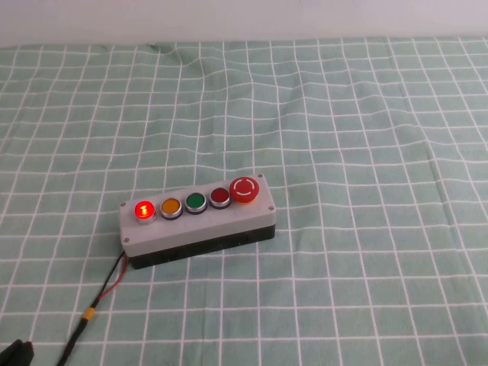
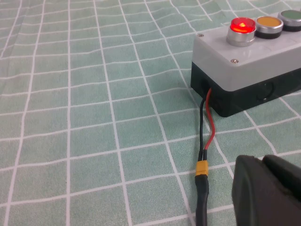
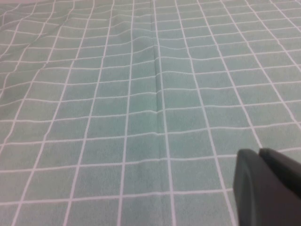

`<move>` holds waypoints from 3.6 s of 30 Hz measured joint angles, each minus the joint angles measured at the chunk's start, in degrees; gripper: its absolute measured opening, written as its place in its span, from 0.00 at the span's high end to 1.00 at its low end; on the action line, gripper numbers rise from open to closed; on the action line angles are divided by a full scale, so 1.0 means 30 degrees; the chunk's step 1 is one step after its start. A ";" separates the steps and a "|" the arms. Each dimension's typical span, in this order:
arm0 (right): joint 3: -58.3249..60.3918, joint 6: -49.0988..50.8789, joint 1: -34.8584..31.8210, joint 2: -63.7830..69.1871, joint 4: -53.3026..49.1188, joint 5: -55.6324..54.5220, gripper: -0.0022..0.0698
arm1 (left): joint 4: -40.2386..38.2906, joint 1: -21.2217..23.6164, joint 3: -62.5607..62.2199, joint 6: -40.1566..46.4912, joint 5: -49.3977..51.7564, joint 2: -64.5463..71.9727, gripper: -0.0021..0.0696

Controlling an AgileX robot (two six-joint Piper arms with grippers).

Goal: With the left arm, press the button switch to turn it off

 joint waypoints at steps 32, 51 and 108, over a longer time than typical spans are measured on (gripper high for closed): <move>0.0000 0.0000 0.0000 0.0000 0.0000 0.0000 0.99 | 0.0029 0.0000 0.0000 0.0000 -0.1674 0.0000 0.98; 0.0000 0.0000 0.0000 0.0000 0.0000 0.0000 0.99 | -0.0041 0.0000 0.0000 0.0000 -1.3362 0.0000 0.98; 0.0000 0.0000 0.0000 0.0000 0.0000 0.0000 0.99 | -0.2187 0.0000 -2.1590 -0.2660 0.6153 1.7244 0.98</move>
